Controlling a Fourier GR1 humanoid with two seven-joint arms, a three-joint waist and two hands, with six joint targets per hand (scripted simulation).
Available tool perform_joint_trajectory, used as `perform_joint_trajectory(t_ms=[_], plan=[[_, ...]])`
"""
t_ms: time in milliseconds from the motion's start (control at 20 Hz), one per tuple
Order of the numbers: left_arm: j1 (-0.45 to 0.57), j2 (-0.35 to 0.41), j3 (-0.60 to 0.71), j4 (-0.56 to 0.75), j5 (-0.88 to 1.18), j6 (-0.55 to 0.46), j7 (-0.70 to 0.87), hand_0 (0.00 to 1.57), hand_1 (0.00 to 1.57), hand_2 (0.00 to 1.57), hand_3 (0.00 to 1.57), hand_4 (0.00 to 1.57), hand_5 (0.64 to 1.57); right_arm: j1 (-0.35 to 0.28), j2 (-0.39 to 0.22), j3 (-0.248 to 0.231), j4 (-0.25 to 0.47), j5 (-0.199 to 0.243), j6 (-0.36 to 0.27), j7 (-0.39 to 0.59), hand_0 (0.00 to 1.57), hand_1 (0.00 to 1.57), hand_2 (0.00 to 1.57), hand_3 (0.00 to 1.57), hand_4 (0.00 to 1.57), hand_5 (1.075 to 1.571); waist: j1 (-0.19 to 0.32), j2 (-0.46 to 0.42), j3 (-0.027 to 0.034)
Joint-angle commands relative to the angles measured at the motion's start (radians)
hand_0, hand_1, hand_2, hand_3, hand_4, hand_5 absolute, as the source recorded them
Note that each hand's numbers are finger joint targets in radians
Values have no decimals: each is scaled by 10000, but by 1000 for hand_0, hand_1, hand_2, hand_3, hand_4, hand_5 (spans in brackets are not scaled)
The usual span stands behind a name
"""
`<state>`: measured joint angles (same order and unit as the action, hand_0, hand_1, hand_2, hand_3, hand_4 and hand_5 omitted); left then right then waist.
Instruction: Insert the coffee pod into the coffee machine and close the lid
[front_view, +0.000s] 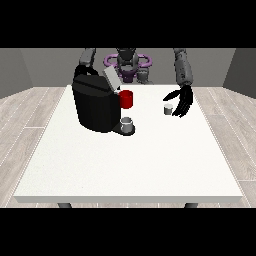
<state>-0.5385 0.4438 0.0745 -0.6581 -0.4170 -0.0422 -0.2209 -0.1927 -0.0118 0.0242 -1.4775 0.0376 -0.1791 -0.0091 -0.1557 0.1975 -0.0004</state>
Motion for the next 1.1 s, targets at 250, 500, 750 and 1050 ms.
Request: perform_joint_trajectory(t_ms=[250,500,750,1050], plan=[[-746,-309,70,594,-769,1487,-379,686,686,849,651,288,1571,-459,-364,-464,154,-261,234,233,0,0,0,0,487,1571,-132,158,0],[-1130,-93,-160,679,-1366,1966,-501,920,920,1042,829,361,1571,-787,-220,-724,827,-278,72,-730,0,0,0,0,500,1571,62,635,3],[-992,1,-235,1497,-1805,2147,-565,970,970,1054,793,319,1571,-269,-144,-304,-2,-459,440,-110,0,0,0,0,515,1571,-405,360,0],[-1661,-37,-274,1165,-1864,1652,-994,1317,1317,1430,1407,548,1571,-722,-213,-779,1022,-546,277,-420,0,0,0,0,398,1571,52,386,3]])
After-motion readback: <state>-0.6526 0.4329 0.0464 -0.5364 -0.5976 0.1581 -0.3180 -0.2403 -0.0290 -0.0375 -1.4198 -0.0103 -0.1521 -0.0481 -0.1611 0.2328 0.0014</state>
